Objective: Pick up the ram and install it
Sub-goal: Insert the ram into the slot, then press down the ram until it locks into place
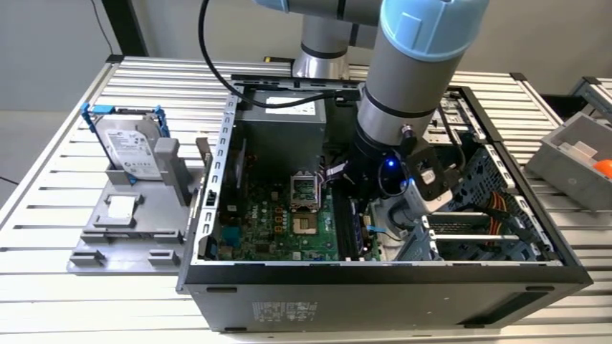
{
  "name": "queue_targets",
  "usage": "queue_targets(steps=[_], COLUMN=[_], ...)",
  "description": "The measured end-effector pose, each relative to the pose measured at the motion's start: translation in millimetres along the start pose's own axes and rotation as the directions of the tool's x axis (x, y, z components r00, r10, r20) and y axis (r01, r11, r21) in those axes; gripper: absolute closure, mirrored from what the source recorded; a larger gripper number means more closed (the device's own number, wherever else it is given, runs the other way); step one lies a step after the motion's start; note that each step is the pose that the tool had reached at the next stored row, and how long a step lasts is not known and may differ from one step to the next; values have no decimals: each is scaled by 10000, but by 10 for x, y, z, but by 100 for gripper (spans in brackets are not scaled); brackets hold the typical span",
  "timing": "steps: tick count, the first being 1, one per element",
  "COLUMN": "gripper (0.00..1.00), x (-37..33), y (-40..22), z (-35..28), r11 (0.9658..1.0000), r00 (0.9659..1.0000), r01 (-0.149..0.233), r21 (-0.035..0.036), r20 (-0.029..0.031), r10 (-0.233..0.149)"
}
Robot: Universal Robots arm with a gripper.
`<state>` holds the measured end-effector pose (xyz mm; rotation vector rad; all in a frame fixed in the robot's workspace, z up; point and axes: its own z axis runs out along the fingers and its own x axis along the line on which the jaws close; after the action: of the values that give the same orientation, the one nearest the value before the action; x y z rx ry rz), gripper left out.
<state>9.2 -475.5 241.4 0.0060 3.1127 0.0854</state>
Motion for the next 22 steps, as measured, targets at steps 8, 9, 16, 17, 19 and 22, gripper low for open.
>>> queue_targets(steps=[8,9,16,17,19,22], gripper=[100,100,100,100,100,100], x=[0,0,-1,-1,-1,-2], y=[0,1,1,0,1,1], z=[-6,-6,-7,-7,-7,-6], r11=[10000,10000,9972,9963,9941,9884], r00=[10000,10000,9973,9965,9944,9888], r01=[1,18,730,832,1056,1490], r21=[0,0,-153,-194,-259,-299], r20=[0,0,-40,-42,-49,-68], r10=[-1,-18,-731,-833,-1058,-1493])
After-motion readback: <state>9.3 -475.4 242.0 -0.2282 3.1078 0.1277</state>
